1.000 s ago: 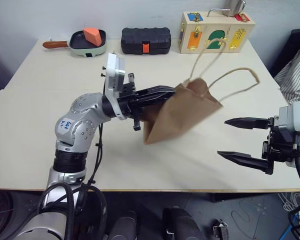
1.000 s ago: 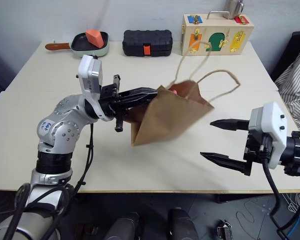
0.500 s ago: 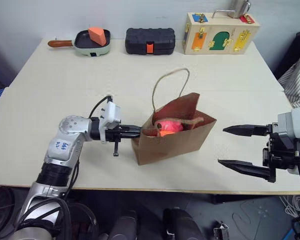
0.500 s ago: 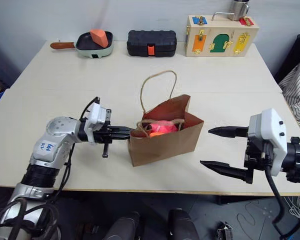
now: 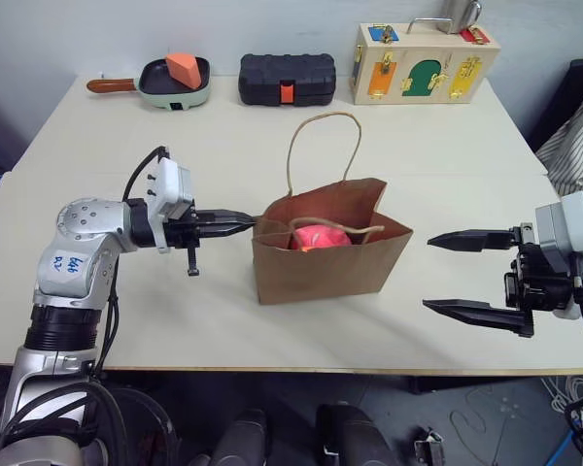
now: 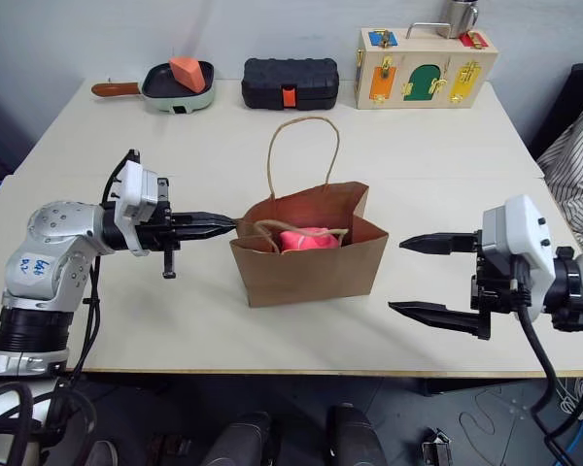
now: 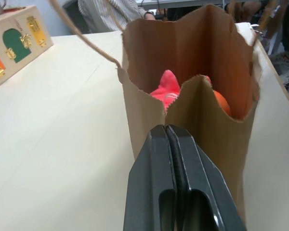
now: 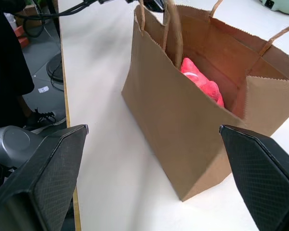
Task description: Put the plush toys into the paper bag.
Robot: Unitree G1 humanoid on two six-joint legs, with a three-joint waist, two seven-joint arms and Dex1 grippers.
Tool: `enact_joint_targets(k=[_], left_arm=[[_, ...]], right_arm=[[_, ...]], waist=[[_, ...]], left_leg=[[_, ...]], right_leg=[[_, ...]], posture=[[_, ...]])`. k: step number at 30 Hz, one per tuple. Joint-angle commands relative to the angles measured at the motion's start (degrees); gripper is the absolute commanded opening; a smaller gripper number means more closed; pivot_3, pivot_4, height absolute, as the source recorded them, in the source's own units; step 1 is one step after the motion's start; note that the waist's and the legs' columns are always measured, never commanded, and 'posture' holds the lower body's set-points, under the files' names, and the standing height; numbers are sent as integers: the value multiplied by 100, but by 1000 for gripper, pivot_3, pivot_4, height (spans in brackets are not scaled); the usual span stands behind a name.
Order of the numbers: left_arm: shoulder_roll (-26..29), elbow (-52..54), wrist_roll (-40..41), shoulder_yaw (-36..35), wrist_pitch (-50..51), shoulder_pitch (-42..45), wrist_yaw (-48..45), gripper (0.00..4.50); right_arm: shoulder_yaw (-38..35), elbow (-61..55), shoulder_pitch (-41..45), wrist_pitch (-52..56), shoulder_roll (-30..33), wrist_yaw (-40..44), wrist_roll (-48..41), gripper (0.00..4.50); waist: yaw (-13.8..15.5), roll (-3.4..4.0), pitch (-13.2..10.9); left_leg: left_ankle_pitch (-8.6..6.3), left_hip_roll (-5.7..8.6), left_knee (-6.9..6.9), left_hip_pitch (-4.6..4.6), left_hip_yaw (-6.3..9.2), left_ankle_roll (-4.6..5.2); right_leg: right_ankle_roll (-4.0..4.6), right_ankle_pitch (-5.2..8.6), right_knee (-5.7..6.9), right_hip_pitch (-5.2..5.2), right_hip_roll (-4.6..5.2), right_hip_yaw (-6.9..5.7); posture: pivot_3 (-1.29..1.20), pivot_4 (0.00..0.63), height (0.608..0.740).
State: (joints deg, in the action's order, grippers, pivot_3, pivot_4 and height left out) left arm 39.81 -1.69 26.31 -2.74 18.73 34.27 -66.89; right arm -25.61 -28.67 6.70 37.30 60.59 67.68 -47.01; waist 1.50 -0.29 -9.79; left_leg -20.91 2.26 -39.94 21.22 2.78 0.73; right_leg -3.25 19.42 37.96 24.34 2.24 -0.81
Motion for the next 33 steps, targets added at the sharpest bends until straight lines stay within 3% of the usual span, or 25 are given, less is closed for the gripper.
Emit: enact_joint_targets(k=[1, 10, 16, 19, 26, 31, 33], left_arm=[[58, 434, 61, -186, 63, -151, 223, 0], [-554, -2081, -1021, 371, -1712, 1171, 151, 0], [-370, -2128, -753, 162, -1368, 1414, -254, 0], [203, -1154, -169, -131, -191, 1028, -527, 589], [1710, 928, 1510, -1355, 2511, -156, -520, 2689], [2432, 1504, 1812, -2337, 2869, -1111, -662, 4144], [2486, 1504, 1924, -2530, 2955, -1246, -636, 4144]], right_arm=[[29, 26, 125, -172, 90, 117, 18, 4489], [129, 29, 280, -133, 78, 76, -22, 4489], [71, 32, 287, -125, 50, -84, -7, 4489], [-45, 83, 217, -136, 70, -87, 1, 4500], [-75, 435, 357, -326, 209, 198, 125, 4500], [-8, 1008, 879, -303, 249, 343, 22, 4500], [31, 1243, 1086, -261, 263, 410, -16, 4500]], waist=[[-6, 0, 0], [19, -1, 0], [-29, -1, 0], [-68, -2, -1], [-86, -1, -1], [-69, 3, -3], [-40, 6, -5]], left_leg=[[0, 0, 0, 0, 0, 0], [-2, 5, -12, 1, -1, 5], [-3, 3, -6, 10, -4, 5], [-2, -1, -6, 10, -4, 5], [-3, -1, -6, 7, -2, 5], [-4, -1, -3, 1, -2, 7], [-4, -1, -4, 1, -3, 7]], right_leg=[[0, 0, -1, 0, 0, 0], [-5, -3, 1, -4, 3, -3], [-5, -3, 11, 7, 1, -7], [-5, -3, 11, 12, 0, -5], [-4, -2, 0, 4, 4, 2], [-4, -2, -6, 0, 5, 4], [-3, -2, -7, -1, 5, 4]], posture=[[0, 150, 740], [0, 150, 740], [0, 150, 740], [0, 150, 740], [0, 150, 740], [0, 150, 740], [0, 150, 740]])
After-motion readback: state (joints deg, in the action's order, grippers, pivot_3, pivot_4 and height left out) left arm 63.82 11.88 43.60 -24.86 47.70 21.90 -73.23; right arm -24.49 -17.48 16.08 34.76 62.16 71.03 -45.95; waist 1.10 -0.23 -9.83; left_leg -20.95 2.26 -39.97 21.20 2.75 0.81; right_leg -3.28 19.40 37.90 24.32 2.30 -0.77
